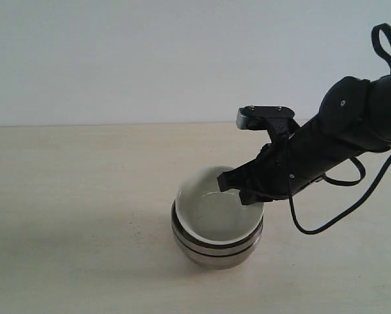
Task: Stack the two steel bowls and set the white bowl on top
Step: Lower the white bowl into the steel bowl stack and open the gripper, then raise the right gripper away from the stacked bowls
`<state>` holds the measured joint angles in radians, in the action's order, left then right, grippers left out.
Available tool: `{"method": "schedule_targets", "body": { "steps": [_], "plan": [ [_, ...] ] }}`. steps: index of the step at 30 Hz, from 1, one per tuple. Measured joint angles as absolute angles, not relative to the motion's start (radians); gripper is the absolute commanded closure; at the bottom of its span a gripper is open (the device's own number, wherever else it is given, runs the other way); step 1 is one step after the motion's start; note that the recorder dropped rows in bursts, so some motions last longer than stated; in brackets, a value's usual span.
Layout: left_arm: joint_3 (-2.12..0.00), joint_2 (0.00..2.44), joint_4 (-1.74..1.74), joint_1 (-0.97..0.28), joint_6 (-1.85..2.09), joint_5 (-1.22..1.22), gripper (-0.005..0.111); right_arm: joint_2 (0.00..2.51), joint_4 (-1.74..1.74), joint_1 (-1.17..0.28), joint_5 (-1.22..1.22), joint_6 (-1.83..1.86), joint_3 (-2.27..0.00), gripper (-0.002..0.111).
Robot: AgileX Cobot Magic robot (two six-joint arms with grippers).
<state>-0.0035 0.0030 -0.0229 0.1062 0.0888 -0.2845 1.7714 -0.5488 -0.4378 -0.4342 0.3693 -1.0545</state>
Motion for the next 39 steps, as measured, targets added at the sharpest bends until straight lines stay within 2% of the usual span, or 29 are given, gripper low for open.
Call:
{"method": "schedule_targets", "body": {
  "steps": [8, 10, 14, 15, 27, 39],
  "plan": [
    [-0.003, 0.003, -0.023, 0.106, 0.089, -0.285, 0.103, 1.771, -0.523, -0.438, -0.434, 0.339, -1.055, 0.107],
    [-0.003, 0.003, -0.023, 0.106, 0.089, -0.285, 0.103, 1.771, -0.521, -0.438, -0.438, 0.339, -1.055, 0.103],
    [-0.003, 0.003, -0.023, 0.106, 0.089, -0.285, 0.103, 1.771, -0.525, -0.438, -0.438, 0.338, -1.055, 0.082],
    [-0.003, 0.003, -0.023, 0.106, 0.089, -0.285, 0.103, 1.771, -0.525, -0.438, -0.438, 0.336, -1.055, 0.079],
    [-0.003, 0.003, -0.023, 0.106, 0.089, -0.285, 0.103, 1.771, -0.529, -0.438, -0.422, 0.338, -1.061, 0.080],
    [-0.003, 0.003, -0.023, 0.106, 0.089, -0.285, 0.103, 1.771, -0.529, -0.438, -0.490, 0.365, -1.181, 0.080]
  ]
}}
